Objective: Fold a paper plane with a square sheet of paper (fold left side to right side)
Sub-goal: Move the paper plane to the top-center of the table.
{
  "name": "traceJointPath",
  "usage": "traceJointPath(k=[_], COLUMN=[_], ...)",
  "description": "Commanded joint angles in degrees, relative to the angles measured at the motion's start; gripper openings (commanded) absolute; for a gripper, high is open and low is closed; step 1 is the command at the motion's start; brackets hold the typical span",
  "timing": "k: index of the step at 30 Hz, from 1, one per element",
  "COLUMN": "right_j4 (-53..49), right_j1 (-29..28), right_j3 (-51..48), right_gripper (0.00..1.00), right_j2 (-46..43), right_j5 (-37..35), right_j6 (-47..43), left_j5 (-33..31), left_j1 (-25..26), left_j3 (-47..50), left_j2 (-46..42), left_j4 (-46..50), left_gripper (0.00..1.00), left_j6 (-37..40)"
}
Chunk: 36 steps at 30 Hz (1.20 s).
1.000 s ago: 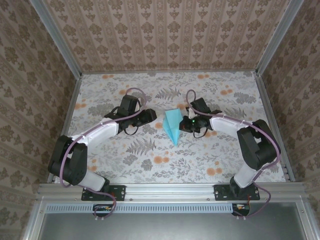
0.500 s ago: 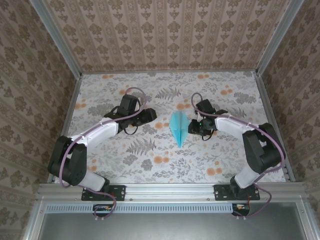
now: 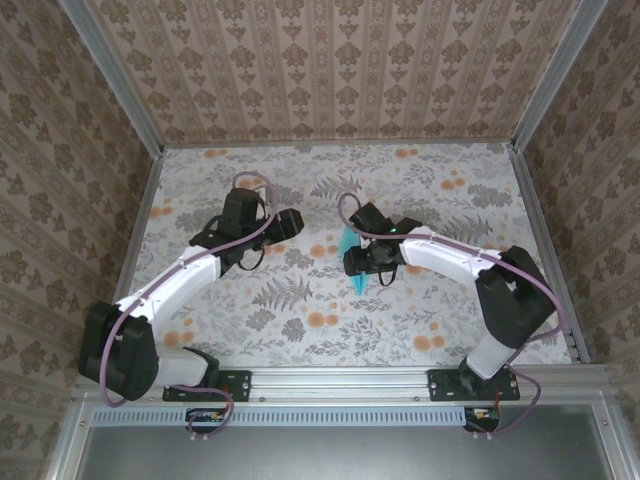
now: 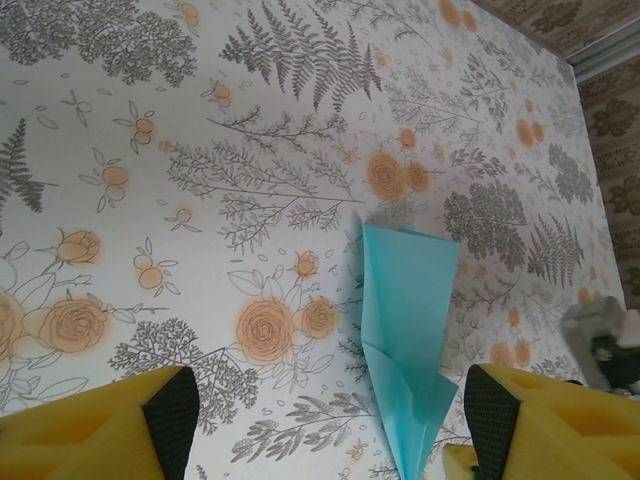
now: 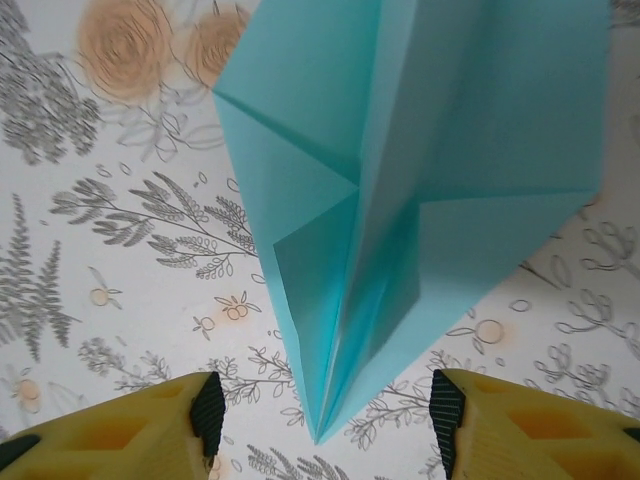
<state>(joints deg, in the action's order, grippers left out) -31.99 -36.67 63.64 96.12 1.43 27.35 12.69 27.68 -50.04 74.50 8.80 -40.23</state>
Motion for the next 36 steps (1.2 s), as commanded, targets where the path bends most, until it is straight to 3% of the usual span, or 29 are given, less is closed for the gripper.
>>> traceJointPath(k=[1,9,20,26,32,36], right_j4=[-3.1,-4.1,-3.7,-3.2,-3.5,-5.1], right_j1=[-1.2,-1.5,-1.4,-0.7,1.0,4.0], right_j3=[2.9,4.6,6.0,6.4,8.4,11.8], right_gripper=[0.61,0.59,0.48,0.31,0.03,0.00], right_j2=[2.7,6.9,10.1,10.5,10.2,10.5], right_j5=[-3.1,-5.1,-5.9,-6.0,-4.4,-3.5], right_j6=[0.3,1.2,1.1,1.1,0.5,-0.3], left_j5=[-1.5,-1.3,-1.0,-0.8,-0.6,-0.5], left_j1=[-0.7,-1.1,-2.9,-3.2,-3.6,-3.9], left_j3=[1.8,3.0,3.3,3.1,2.8,2.5], left_j2=[-2.2,-3.0,-2.7,-2.8,-3.1,-4.1], left_j4=[0.5,0.6,0.7,0.9,1.7,2.5], left_gripper=[0.74,0.75,0.75,0.76,0.76,0.77], left_j6=[1.0,0.7,0.6,0.9,1.4,2.8])
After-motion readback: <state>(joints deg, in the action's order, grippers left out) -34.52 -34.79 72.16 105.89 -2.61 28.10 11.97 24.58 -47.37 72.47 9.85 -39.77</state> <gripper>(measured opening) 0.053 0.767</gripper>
